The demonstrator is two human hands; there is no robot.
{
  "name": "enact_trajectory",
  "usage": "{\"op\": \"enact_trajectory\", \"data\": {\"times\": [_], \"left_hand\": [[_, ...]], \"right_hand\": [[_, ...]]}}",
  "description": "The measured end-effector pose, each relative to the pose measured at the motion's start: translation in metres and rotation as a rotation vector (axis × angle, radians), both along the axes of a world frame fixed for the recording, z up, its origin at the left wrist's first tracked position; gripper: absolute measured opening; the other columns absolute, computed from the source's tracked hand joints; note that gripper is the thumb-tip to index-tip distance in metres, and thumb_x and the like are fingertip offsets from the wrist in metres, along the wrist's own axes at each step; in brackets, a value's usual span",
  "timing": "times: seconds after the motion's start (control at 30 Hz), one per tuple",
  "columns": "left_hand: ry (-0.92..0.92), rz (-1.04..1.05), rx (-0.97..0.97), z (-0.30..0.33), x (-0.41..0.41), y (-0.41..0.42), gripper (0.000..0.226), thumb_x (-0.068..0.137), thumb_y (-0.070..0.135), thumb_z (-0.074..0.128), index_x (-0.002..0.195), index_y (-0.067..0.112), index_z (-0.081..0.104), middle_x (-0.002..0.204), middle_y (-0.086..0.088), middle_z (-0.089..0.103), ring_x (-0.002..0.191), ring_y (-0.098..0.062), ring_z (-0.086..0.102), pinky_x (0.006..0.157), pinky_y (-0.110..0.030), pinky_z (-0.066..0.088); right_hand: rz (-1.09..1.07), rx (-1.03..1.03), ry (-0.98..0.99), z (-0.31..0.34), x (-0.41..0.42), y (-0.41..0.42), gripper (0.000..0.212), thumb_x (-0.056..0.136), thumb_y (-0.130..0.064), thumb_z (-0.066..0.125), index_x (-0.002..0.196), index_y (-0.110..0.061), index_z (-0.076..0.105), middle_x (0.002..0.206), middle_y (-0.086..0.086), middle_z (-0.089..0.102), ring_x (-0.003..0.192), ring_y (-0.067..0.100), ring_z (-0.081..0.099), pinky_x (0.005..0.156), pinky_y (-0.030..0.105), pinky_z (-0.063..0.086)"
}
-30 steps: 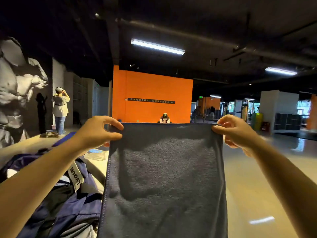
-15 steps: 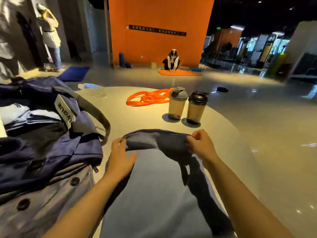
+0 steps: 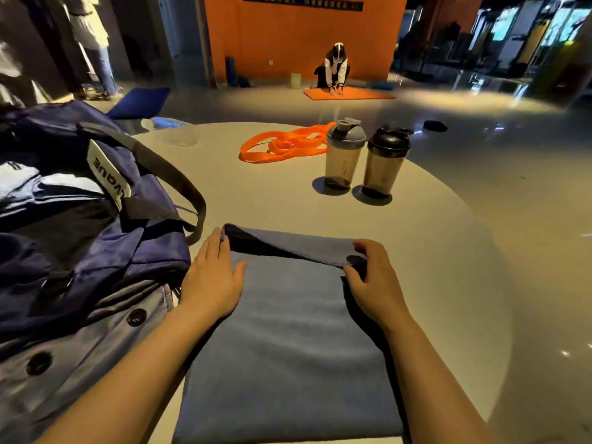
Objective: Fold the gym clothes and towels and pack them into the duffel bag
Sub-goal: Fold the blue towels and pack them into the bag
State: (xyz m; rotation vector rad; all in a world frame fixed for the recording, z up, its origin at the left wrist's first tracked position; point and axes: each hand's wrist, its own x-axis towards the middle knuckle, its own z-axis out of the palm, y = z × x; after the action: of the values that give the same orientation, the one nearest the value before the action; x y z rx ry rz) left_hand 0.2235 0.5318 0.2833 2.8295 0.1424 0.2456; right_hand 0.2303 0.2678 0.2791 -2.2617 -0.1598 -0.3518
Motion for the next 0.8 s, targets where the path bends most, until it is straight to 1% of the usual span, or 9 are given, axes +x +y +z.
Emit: {"op": "enact_trajectory", "data": {"times": [0.1,0.17,0.23,0.3,0.4,0.53,0.67,0.73,0.8], "left_hand": [[-0.138,-0.028,0.099,0.014,-0.007,-0.018,0.063,0.099,0.036,0.042,0.15,0.005,0.021,0.158,-0.011,0.017,0.144,-0.025,0.019,0.116,-0.037,0.02],[-0.172,-0.059,-0.01,0.02,-0.018,-0.032,0.061,0.098,0.035,0.045,0.149,0.007,0.025,0.158,-0.008,0.019,0.143,-0.025,0.022,0.114,-0.037,0.022],[-0.129,-0.105,-0.156,0.013,-0.029,-0.042,0.068,0.098,0.041,0.043,0.152,0.01,0.017,0.16,-0.003,0.008,0.145,-0.023,0.014,0.116,-0.035,0.018],[-0.042,-0.142,-0.147,-0.002,-0.039,-0.043,0.075,0.097,0.049,0.039,0.154,0.013,0.004,0.161,0.0,-0.005,0.147,-0.02,0.004,0.119,-0.033,0.011],[-0.031,-0.133,-0.128,-0.01,-0.038,-0.036,0.079,0.096,0.053,0.039,0.154,0.015,0.001,0.161,0.001,-0.005,0.147,-0.019,0.005,0.118,-0.034,0.014],[-0.133,-0.152,-0.283,-0.003,-0.035,-0.027,0.069,0.095,0.036,0.054,0.152,0.012,0.023,0.156,-0.004,0.02,0.141,-0.022,0.025,0.11,-0.032,0.029],[-0.429,-0.08,-0.525,0.022,-0.052,-0.008,0.043,0.09,0.01,0.064,0.131,0.006,0.055,0.134,-0.01,0.049,0.117,-0.017,0.049,0.085,-0.006,0.042],[-0.565,-0.128,-0.527,0.038,-0.069,0.01,0.028,0.088,0.005,0.066,0.115,0.013,0.066,0.117,0.002,0.059,0.105,-0.015,0.057,0.076,-0.006,0.045],[-0.585,-0.268,-0.564,0.047,-0.092,0.028,0.025,0.086,0.007,0.069,0.098,0.029,0.068,0.1,0.019,0.063,0.095,-0.008,0.061,0.081,-0.012,0.048]], "right_hand": [[-0.009,-0.031,-0.013,-0.003,0.003,0.001,0.044,0.092,-0.006,0.055,0.133,-0.013,0.043,0.132,0.0,0.044,0.111,0.01,0.045,0.085,0.011,0.028],[-0.057,0.005,-0.04,-0.003,0.003,0.001,0.044,0.088,0.004,0.053,0.13,-0.01,0.048,0.13,0.004,0.048,0.109,0.011,0.048,0.084,0.01,0.03],[-0.082,0.025,-0.072,-0.003,0.003,0.0,0.045,0.084,0.011,0.051,0.125,-0.007,0.052,0.125,0.006,0.051,0.103,0.007,0.049,0.082,0.005,0.032],[-0.085,-0.009,-0.101,-0.004,0.002,0.0,0.038,0.084,0.01,0.053,0.119,-0.005,0.057,0.119,0.005,0.053,0.096,0.0,0.045,0.078,-0.004,0.029],[-0.106,-0.049,-0.151,-0.004,0.003,-0.002,0.022,0.09,0.001,0.054,0.108,-0.006,0.063,0.108,0.005,0.058,0.088,0.006,0.045,0.074,0.001,0.033],[-0.204,0.072,-0.223,0.003,-0.001,-0.002,0.015,0.096,-0.009,0.05,0.101,-0.008,0.064,0.095,0.002,0.062,0.084,0.013,0.054,0.071,0.02,0.039],[-0.167,0.212,-0.242,0.035,-0.014,-0.014,0.014,0.098,-0.017,0.05,0.101,-0.024,0.062,0.095,-0.011,0.061,0.084,0.005,0.057,0.08,0.022,0.05],[-0.089,0.243,-0.245,0.055,-0.029,-0.025,0.015,0.097,-0.016,0.053,0.101,-0.027,0.062,0.094,-0.012,0.064,0.088,0.009,0.061,0.083,0.025,0.052],[0.035,0.257,-0.228,0.066,-0.054,-0.039,0.017,0.094,-0.018,0.057,0.098,-0.032,0.066,0.092,-0.011,0.068,0.089,0.015,0.065,0.081,0.028,0.055]]}}
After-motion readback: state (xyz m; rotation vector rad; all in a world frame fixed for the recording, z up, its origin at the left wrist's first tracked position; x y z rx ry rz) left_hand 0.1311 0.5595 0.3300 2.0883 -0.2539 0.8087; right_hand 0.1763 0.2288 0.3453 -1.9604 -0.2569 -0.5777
